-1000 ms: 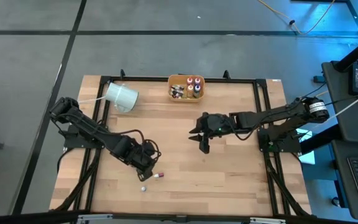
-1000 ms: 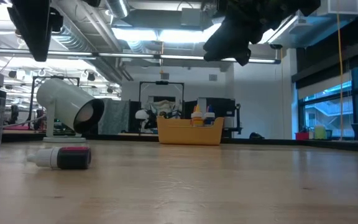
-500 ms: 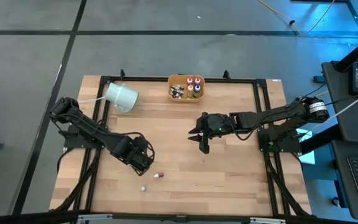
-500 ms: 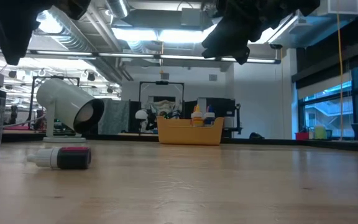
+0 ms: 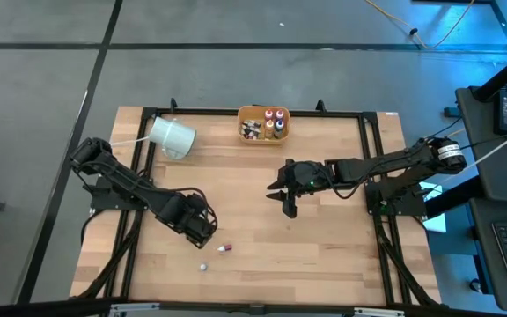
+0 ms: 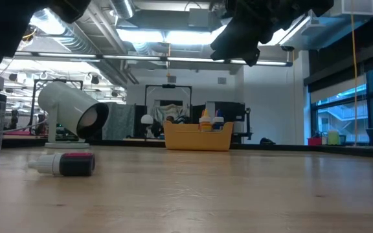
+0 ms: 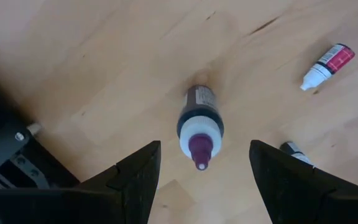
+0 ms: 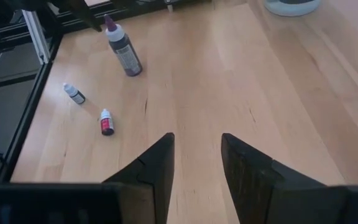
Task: Pick & Place food coloring
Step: Move the violet food coloring bottle to the top center of the table
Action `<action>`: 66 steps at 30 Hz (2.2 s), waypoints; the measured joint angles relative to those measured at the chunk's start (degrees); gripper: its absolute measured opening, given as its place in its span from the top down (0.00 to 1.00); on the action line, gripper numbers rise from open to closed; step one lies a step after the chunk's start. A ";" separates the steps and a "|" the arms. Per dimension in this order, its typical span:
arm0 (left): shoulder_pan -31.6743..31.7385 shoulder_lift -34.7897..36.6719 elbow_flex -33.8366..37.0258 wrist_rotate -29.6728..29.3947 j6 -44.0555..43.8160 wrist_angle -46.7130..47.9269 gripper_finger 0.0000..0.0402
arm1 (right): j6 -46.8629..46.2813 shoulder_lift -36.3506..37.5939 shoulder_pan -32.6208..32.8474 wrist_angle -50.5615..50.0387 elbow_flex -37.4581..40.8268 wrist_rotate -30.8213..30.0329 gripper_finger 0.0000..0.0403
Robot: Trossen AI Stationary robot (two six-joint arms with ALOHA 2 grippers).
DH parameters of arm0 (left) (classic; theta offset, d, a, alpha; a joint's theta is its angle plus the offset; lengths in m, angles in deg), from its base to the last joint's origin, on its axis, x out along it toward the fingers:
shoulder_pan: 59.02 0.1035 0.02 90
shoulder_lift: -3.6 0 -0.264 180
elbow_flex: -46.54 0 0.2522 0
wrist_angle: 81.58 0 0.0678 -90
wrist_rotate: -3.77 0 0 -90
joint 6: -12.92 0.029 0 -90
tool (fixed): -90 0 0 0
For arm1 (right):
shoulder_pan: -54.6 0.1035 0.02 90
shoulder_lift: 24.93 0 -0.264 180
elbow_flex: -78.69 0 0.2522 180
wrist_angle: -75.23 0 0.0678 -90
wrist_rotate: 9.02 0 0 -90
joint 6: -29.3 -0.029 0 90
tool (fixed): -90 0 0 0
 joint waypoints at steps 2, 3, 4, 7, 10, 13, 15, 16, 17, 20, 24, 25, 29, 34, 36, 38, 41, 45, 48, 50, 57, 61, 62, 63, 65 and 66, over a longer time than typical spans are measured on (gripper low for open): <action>0.00 -0.79 0.02 0.33 -0.08 0.00 0.40 | 0.03 -0.01 0.00 0.00 0.00 0.00 0.67; -0.05 -1.36 0.04 0.63 -0.08 -0.02 0.40 | 0.03 -0.02 0.00 -0.02 0.00 0.00 0.67; -0.04 -1.97 0.04 1.25 -0.04 -0.11 0.40 | 0.03 -0.02 0.00 -0.02 0.00 0.00 0.67; -0.04 -4.52 0.04 2.78 1.43 -0.17 0.40 | 0.33 -0.02 0.00 -0.01 0.00 0.00 0.67; -0.04 -6.28 0.04 2.81 1.45 -0.22 0.40 | 1.41 -0.02 -0.02 -0.02 0.00 0.00 0.67; -0.04 -7.23 0.05 2.86 1.46 -0.43 0.40 | 1.54 -0.02 -0.02 -0.02 0.00 0.00 0.67; -0.04 -7.17 0.06 2.89 1.45 -0.87 0.40 | 1.54 -0.02 -0.04 -0.02 0.00 0.00 0.67; -0.04 -7.13 0.05 2.90 1.48 -1.30 0.41 | 1.54 -0.02 -0.04 -0.02 0.00 0.00 0.67; -0.04 -7.02 0.07 2.90 1.49 -1.40 0.41 | 1.54 -0.02 -0.04 -0.02 0.00 0.00 0.67; -0.04 -6.82 0.04 3.16 1.47 -1.40 0.44 | 1.56 -0.02 -0.04 -0.02 0.00 0.00 0.67; -0.04 -6.82 0.04 3.16 1.45 -1.32 0.52 | 1.62 -0.02 -0.04 -0.04 0.00 -0.01 0.67; -0.04 -6.82 0.04 3.16 1.45 -1.29 0.54 | 1.74 -0.02 -0.04 -0.07 0.00 -0.01 0.67; -0.04 -6.82 0.04 3.14 1.50 -1.20 0.62 | 2.57 -0.02 -0.04 -0.10 0.00 -0.02 0.67; -0.04 -6.82 0.04 2.64 2.68 -1.17 0.70 | 3.01 -0.02 -0.04 -0.44 0.00 -0.02 0.67; 0.03 -6.81 0.01 2.39 4.08 -1.28 0.72 | 3.01 -0.02 -0.06 -0.54 0.00 -0.01 0.67; 0.37 -6.60 -0.27 2.07 5.71 -1.31 0.72 | 3.01 0.02 -0.07 -0.54 0.00 0.00 0.67; 1.61 -5.50 -2.37 -0.24 8.12 -1.19 0.72 | 3.03 1.58 -0.07 -0.78 0.04 0.00 0.67; 4.98 -4.35 -6.97 -4.51 15.00 -1.28 0.71 | 3.51 6.64 -0.23 -2.68 0.04 -0.02 0.67; 9.02 -4.22 -11.33 -6.39 23.33 -1.67 0.71 | 4.58 11.26 -0.91 -4.69 0.04 -0.46 0.67; 12.08 -4.16 -13.56 -7.75 30.62 -3.13 0.72 | 4.42 14.04 -1.60 -5.67 0.04 -0.48 0.67; 23.92 -4.16 -18.74 -7.61 52.27 -9.29 0.72 | 3.39 20.40 -2.82 -9.79 0.02 -0.91 0.67; 29.90 -5.38 -21.45 -4.95 62.58 -12.88 0.72 | 1.65 21.75 -2.97 -12.90 0.02 -5.73 0.67; 31.20 -6.15 -22.71 -4.50 64.76 -12.85 0.72 | 1.22 21.81 -2.97 -13.61 0.02 -7.19 0.67; 32.36 -7.14 -24.21 -4.07 67.13 -12.91 0.72 | 0.99 21.81 -2.97 -14.38 0.02 -8.69 0.67; 34.27 -9.43 -27.24 -4.05 71.85 -12.36 0.72 | 0.73 21.79 -2.97 -15.39 0.02 -11.34 0.67; 35.11 -10.83 -28.95 -4.04 74.15 -11.53 0.72 | 0.67 21.77 -2.97 -15.52 0.02 -12.25 0.67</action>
